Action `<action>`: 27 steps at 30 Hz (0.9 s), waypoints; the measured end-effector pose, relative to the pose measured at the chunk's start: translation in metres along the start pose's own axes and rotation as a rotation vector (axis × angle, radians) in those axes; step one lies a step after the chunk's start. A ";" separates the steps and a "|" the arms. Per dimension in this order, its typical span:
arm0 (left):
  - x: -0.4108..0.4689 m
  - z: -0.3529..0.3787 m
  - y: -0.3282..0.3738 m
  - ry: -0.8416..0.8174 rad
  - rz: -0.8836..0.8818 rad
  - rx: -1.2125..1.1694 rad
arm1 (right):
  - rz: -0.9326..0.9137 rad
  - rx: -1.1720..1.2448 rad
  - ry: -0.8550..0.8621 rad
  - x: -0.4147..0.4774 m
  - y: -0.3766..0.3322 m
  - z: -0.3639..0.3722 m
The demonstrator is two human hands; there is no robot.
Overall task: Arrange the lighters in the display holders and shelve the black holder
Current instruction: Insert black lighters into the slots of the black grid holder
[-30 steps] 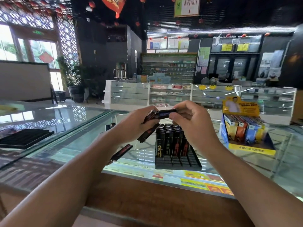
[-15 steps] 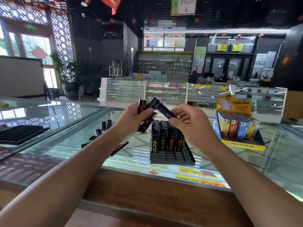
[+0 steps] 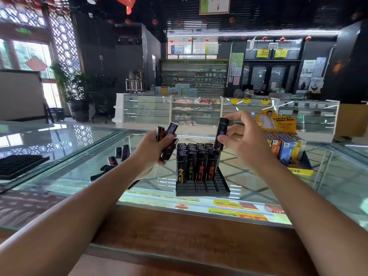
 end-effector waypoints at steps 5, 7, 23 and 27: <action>0.002 0.000 -0.003 0.001 -0.001 0.035 | 0.064 0.003 0.028 0.002 0.002 -0.006; 0.002 0.000 -0.004 0.009 -0.010 0.045 | 0.068 -0.038 0.015 0.002 0.003 -0.005; -0.011 0.003 0.013 0.006 0.008 -0.151 | -0.011 -0.302 0.007 0.000 0.016 -0.004; -0.012 0.004 0.017 0.008 0.020 -0.194 | -0.031 -0.380 -0.071 0.003 0.021 -0.005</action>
Point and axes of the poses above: each hand's wrist, its own x-axis towards the middle knuckle, its own z-axis out of the palm, y = z × x, the point moved 1 cm from there along x, towards the middle knuckle
